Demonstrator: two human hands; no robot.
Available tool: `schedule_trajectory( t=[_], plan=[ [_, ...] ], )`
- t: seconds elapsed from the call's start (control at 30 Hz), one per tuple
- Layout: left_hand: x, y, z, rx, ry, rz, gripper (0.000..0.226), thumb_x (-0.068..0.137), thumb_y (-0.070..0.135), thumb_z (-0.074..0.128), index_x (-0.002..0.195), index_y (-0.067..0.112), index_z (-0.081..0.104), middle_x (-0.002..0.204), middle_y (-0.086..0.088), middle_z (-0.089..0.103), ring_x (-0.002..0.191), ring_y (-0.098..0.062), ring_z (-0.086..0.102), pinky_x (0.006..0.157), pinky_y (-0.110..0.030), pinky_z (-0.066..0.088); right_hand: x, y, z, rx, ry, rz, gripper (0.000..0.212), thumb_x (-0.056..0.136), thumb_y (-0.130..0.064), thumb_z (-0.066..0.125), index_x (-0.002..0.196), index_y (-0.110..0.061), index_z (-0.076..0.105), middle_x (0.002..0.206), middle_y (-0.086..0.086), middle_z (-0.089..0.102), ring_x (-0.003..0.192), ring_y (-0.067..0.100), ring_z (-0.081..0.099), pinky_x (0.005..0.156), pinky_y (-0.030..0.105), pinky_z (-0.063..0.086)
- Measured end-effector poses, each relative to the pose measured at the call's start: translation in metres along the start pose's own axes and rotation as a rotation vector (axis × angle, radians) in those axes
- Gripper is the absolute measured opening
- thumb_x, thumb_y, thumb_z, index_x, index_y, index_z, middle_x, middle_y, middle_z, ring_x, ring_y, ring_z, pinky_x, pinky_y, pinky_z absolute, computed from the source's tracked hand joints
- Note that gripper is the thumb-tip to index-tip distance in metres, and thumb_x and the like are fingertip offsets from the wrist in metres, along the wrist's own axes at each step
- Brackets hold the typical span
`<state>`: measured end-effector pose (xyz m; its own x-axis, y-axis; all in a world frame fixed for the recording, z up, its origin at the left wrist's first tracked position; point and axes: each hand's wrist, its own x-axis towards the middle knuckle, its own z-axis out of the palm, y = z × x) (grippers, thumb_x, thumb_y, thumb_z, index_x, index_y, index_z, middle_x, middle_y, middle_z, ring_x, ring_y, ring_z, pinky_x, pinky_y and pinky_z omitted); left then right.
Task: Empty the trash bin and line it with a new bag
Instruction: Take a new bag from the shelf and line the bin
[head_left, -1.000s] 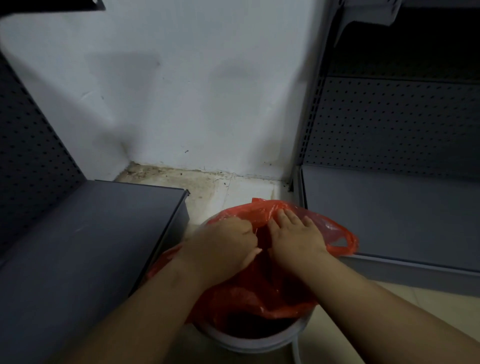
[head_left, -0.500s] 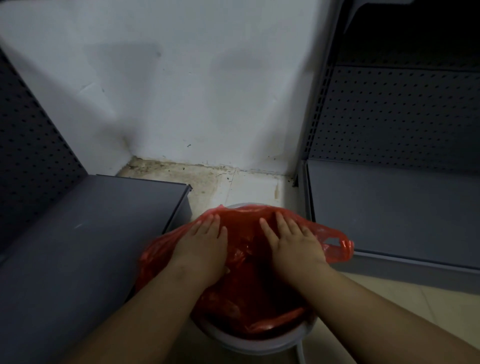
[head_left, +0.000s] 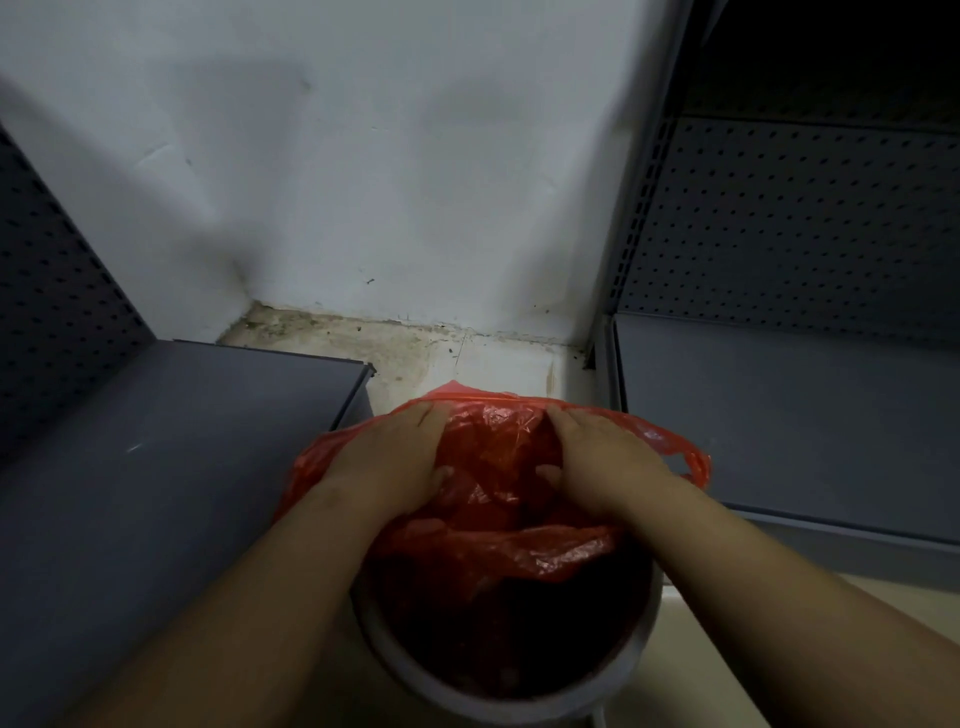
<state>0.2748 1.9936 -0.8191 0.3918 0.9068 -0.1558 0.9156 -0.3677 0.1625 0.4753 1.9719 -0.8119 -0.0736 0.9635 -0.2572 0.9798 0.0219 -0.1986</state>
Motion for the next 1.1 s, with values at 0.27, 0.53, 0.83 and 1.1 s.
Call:
schedule_trajectory(
  t=[0.27,0.53,0.83,1.1],
  plan=[
    [0.019,-0.007,0.007,-0.280,-0.066,-0.142,0.046,0.098,0.025,0.043,0.142,0.024,0.031,0.134,-0.014,0.053,0.118,-0.031,0.053,0.093,-0.036,0.043,0.010,0.014,-0.001,0.364,-0.005,0.104,0.042,0.096,-0.031,0.050,0.134,-0.014,0.046,0.132,0.009,0.056,0.117,0.027,0.054,0.096,0.034,0.043],
    [0.016,-0.016,0.012,-0.519,-0.057,-0.258,0.032,0.096,0.027,0.046,0.128,0.022,0.052,0.124,-0.007,0.061,0.111,-0.026,0.058,0.089,-0.031,0.043,0.006,0.029,0.006,0.590,-0.004,0.193,0.029,0.096,-0.025,0.050,0.111,-0.005,0.064,0.105,0.014,0.067,0.100,0.029,0.063,0.089,0.038,0.048],
    [-0.022,-0.033,0.015,-0.941,0.072,-0.383,0.036,0.091,0.017,0.057,0.124,0.029,0.053,0.118,-0.001,0.064,0.107,-0.021,0.061,0.100,-0.044,0.046,0.012,0.028,0.015,0.699,0.232,0.345,0.027,0.095,-0.018,0.052,0.109,-0.002,0.068,0.106,0.020,0.069,0.099,0.036,0.062,0.087,0.038,0.047],
    [-0.043,-0.019,0.036,-1.195,0.413,-0.609,0.033,0.094,0.005,0.043,0.084,0.032,0.059,0.085,0.005,0.064,0.083,-0.019,0.064,0.080,-0.036,0.053,0.001,0.016,0.022,0.865,0.236,0.242,0.036,0.098,-0.023,0.043,0.132,-0.016,0.053,0.123,0.008,0.063,0.111,0.027,0.059,0.100,0.047,0.046]
  ],
)
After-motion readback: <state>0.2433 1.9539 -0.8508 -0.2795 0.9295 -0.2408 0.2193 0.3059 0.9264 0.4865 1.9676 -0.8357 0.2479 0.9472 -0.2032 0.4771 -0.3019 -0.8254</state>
